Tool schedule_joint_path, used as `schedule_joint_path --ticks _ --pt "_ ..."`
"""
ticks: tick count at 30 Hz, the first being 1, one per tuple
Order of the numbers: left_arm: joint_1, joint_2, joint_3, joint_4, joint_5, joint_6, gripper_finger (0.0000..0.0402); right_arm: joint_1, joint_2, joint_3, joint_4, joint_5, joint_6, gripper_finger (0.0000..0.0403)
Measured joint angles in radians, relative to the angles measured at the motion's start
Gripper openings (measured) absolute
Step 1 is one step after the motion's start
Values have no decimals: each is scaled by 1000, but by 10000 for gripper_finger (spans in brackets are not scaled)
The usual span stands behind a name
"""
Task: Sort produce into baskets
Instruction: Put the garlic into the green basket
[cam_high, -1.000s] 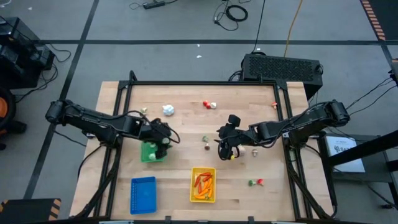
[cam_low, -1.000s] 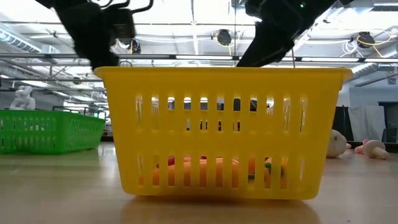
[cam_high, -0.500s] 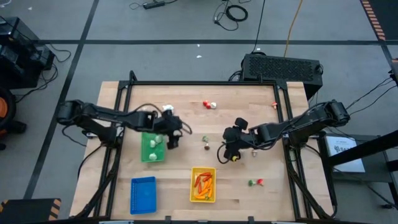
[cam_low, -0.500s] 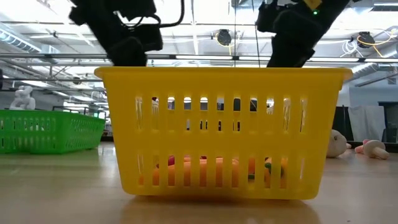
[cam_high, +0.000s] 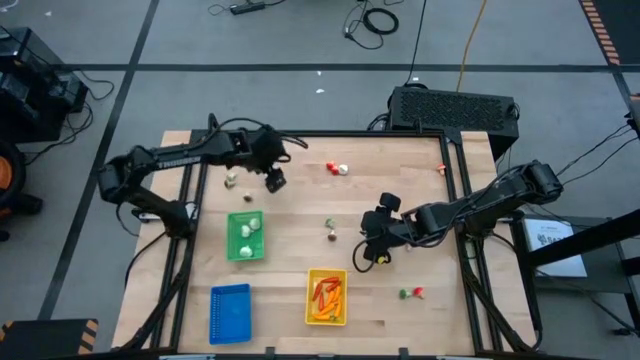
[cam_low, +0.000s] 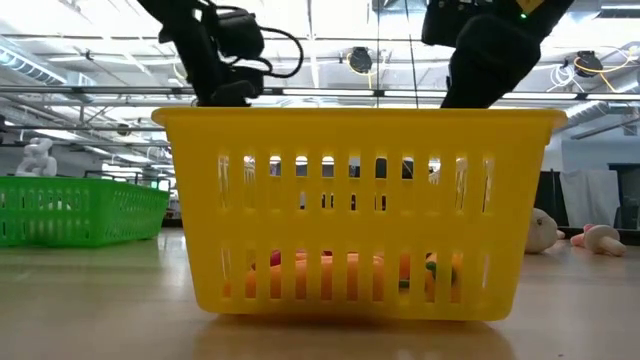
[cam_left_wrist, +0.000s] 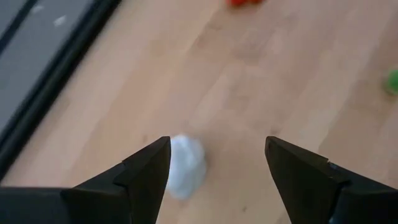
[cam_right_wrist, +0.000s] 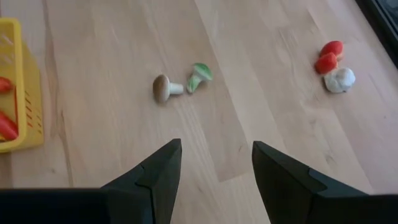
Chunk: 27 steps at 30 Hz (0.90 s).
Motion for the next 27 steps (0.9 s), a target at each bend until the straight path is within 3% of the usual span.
schedule_joint_path --ticks 4,9,15,21,27 --pt "-1 71 17 147 91 73 269 0 0 0 -15 4 9 187" --pt "-12 258 150 204 142 105 269 0 0 0 -19 4 11 187" --pt "-56 463 342 270 57 135 269 0 0 0 -54 21 17 187" --pt "-65 628 539 291 20 45 269 0 0 0 -103 22 42 187" --pt "-97 763 680 252 -100 56 269 3 0 0 -186 63 90 187"
